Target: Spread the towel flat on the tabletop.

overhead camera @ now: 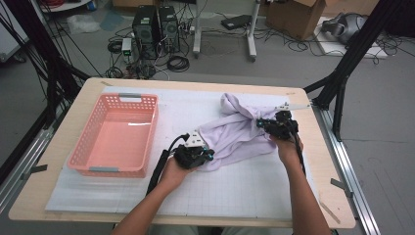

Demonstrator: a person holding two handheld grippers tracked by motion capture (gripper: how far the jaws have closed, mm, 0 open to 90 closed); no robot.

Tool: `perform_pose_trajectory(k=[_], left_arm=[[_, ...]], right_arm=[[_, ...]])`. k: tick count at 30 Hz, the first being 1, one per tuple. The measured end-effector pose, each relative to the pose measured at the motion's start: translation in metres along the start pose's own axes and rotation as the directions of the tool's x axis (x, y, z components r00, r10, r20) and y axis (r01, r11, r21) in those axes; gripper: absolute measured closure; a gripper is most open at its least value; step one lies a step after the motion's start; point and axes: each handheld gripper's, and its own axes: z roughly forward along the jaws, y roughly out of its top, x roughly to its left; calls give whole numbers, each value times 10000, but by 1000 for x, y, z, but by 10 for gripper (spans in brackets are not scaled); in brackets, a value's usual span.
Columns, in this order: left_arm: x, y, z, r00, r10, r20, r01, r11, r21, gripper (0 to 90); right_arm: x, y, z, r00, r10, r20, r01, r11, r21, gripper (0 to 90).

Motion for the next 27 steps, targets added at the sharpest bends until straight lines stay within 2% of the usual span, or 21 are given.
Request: perform_pose_trajectory(k=[3, 5, 7, 8, 9, 10, 12, 13, 15, 18, 22, 24, 27], left_arm=[[-1, -2, -7, 9999, 30, -141, -32, 9999, -112, 868], [-1, -4, -11, 9994, 95, -331, -95, 10000, -5, 863], [1, -7, -13, 9991, -19, -432, 19, 10000, -3, 851], [2, -8, -14, 9983, -142, -563, 139, 9999, -73, 808], [2, -8, -15, 9975, -281, -654, 275, 9996, -102, 709], [3, -8, -16, 9973, -372, -631, 360, 9992, -196, 651], [3, -5, -19, 9974, -334, -636, 302, 9983, -491, 537], [2, -3, -20, 9984, -166, -549, 135, 9983, -569, 507], [0, 2, -19, 9995, -34, -328, 14, 9981, -614, 477], [-4, 10, -10, 9999, 112, -95, -117, 9985, -527, 458], [-9, 15, 8, 9994, 297, 196, -297, 9996, -20, 453], [-12, 15, 18, 9983, 496, 296, -510, 9976, 466, 448], [-14, 14, 27, 9981, 623, -26, -620, 9953, 741, 466]], right_arm=[[2, 15, 9, 9997, -10, -230, 8, 9999, -116, 851], [8, 25, 19, 9985, -213, -500, 210, 9998, -69, 851], [16, 34, 31, 9970, -335, -705, 334, 9994, -23, 851], [20, 38, 38, 9954, -412, -861, 415, 9991, 19, 851], [27, 40, 46, 9943, -517, -931, 521, 9986, 23, 851], [30, 41, 50, 9936, -536, -994, 538, 9986, -7, 851], [33, 39, 60, 9926, -363, -1157, 390, 9990, 211, 847], [34, 38, 62, 9929, -308, -1150, 330, 9993, 174, 837], [34, 39, 59, 9929, -27, -1190, 18, 10000, -75, 774], [33, 42, 44, 9956, -88, -938, 61, 9996, -286, 639], [26, 36, 11, 9971, -276, -708, 232, 9978, -621, 623], [22, 29, -1, 9976, -186, -674, 140, 9976, -682, 623], [18, 11, -19, 9983, -179, -548, 152, 9986, -498, 618]])
